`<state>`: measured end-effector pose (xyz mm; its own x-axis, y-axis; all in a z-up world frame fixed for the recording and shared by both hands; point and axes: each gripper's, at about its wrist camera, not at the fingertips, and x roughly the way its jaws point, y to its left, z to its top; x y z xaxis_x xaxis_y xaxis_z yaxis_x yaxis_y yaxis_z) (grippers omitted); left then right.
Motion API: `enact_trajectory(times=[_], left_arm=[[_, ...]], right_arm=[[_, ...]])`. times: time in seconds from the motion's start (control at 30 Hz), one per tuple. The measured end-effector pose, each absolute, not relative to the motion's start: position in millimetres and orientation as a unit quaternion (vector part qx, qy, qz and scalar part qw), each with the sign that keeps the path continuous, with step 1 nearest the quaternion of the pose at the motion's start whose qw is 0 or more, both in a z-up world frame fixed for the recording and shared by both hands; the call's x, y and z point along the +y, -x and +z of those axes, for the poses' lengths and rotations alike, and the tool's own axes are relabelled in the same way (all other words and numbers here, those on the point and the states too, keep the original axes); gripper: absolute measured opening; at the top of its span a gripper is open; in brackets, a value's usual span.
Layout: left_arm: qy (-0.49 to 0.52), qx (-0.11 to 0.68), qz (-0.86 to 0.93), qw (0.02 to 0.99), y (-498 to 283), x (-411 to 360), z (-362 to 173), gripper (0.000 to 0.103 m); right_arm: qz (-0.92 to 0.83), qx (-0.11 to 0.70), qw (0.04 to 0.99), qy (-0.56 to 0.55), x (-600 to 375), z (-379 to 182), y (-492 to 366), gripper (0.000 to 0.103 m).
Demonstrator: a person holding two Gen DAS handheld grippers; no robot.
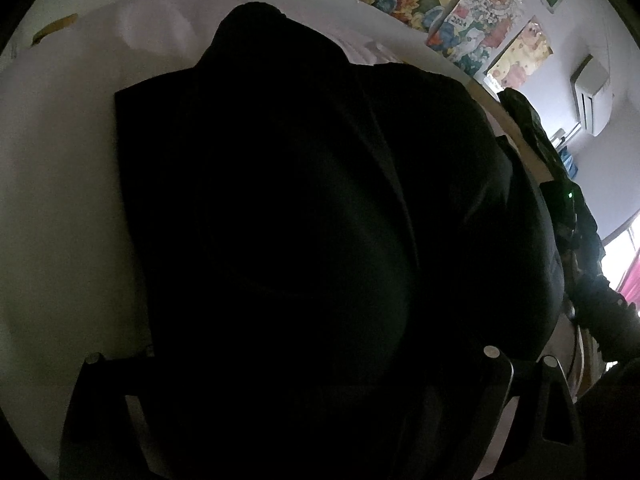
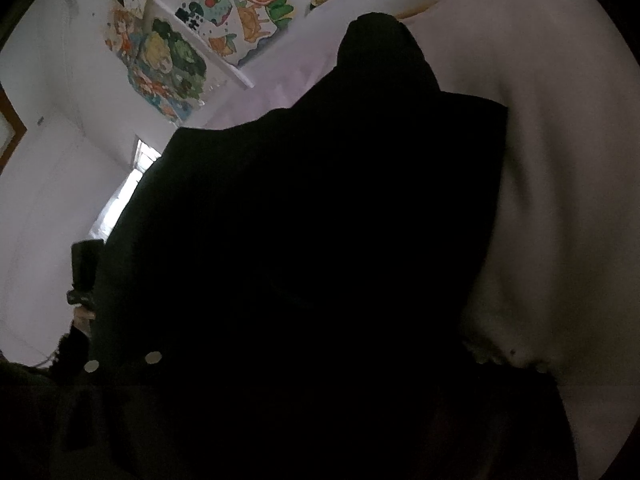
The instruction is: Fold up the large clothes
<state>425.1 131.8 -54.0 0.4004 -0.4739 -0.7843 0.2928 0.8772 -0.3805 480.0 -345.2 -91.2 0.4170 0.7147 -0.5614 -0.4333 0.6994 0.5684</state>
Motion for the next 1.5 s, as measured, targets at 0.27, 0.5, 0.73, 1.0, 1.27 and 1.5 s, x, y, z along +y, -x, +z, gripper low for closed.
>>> enact_trajectory(times=[0.27, 0.5, 0.73, 1.0, 1.27, 1.5], left_arm=[[0.095, 0.479, -0.225, 0.843, -421, 135, -47, 0.07], [0.103, 0.447, -0.214, 0.862, -413, 132, -41, 0.046], [0.022, 0.454, -0.168, 0.875, -398, 101, -30, 0.039], [-0.008, 0.457, -0.142, 0.878, -386, 83, -19, 0.027], [0.005, 0.442, -0.141, 0.886, -330, 76, 30, 0.023], [-0.042, 0.46, -0.128, 0.878, -264, 63, 71, 0.023]], right_arm=[[0.338, 0.404, 0.835, -0.159, -342, -80, -474, 0.063], [0.337, 0.384, 0.849, -0.137, -335, -69, -463, 0.04], [0.315, 0.377, 0.864, -0.112, -327, -59, -451, 0.034], [0.271, 0.364, 0.884, -0.107, -320, -39, -426, 0.028], [0.238, 0.344, 0.905, -0.078, -314, 23, -359, 0.026], [0.228, 0.367, 0.901, -0.041, -291, 58, -296, 0.026]])
